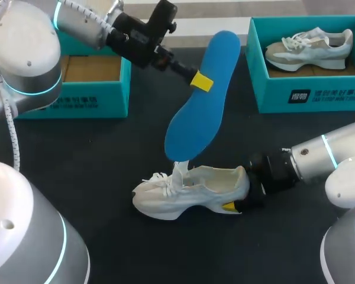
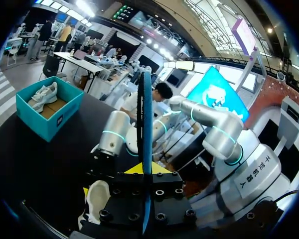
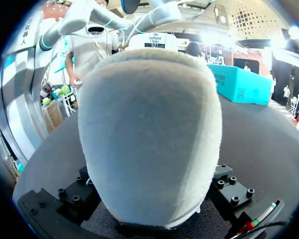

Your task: Take the shoe out of the shoebox, open the shoe tongue, remove and reinsert the insole, then place the shoe into the shoebox

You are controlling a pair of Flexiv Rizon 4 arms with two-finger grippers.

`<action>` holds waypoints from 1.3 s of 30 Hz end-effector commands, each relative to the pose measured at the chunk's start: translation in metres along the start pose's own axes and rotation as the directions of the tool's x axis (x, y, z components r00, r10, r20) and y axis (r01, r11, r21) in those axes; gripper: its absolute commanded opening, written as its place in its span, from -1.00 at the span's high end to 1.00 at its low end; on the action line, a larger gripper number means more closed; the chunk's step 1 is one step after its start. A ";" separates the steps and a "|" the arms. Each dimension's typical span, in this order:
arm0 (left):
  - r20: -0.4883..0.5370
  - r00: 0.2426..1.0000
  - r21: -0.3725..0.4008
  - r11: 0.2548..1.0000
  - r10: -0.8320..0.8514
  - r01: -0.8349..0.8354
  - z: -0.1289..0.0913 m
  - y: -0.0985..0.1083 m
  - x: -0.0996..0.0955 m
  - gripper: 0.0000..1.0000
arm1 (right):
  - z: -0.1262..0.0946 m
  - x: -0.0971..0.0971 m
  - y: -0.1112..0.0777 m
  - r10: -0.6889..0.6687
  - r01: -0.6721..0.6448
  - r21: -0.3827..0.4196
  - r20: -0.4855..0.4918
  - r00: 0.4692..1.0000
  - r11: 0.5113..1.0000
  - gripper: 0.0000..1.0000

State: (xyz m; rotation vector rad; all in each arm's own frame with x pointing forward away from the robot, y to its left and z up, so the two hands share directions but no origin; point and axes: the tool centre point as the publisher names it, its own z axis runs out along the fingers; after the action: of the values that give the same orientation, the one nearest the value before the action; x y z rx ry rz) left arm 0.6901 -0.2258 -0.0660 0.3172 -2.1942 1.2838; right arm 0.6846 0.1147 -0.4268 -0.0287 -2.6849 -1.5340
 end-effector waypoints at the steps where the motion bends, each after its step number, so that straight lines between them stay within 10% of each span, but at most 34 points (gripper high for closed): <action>1: 0.001 1.000 0.003 1.000 0.000 0.000 0.000 0.001 0.000 1.00 | 0.003 0.002 -0.009 0.001 -0.001 0.003 0.000 1.000 1.000 1.00; 15: -0.194 0.977 0.138 0.983 -0.092 0.120 -0.013 -0.022 0.051 1.00 | 0.003 0.002 -0.009 0.001 -0.001 0.003 0.000 1.000 1.000 1.00; 28: -0.346 0.881 0.113 0.918 -0.323 0.381 -0.010 -0.031 0.105 1.00 | 0.003 0.002 -0.009 0.001 -0.001 0.003 0.000 1.000 1.000 1.00; 39: -0.346 0.881 0.113 0.918 -0.323 0.381 -0.010 -0.031 0.105 1.00 | 0.003 0.002 -0.009 0.001 -0.001 0.003 0.000 1.000 1.000 1.00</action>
State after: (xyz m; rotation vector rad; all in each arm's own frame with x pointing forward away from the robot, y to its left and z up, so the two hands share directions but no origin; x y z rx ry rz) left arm 0.6240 -0.2255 0.0222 0.5146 -1.6597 1.2257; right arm 0.6846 0.1147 -0.4269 -0.0287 -2.6849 -1.5340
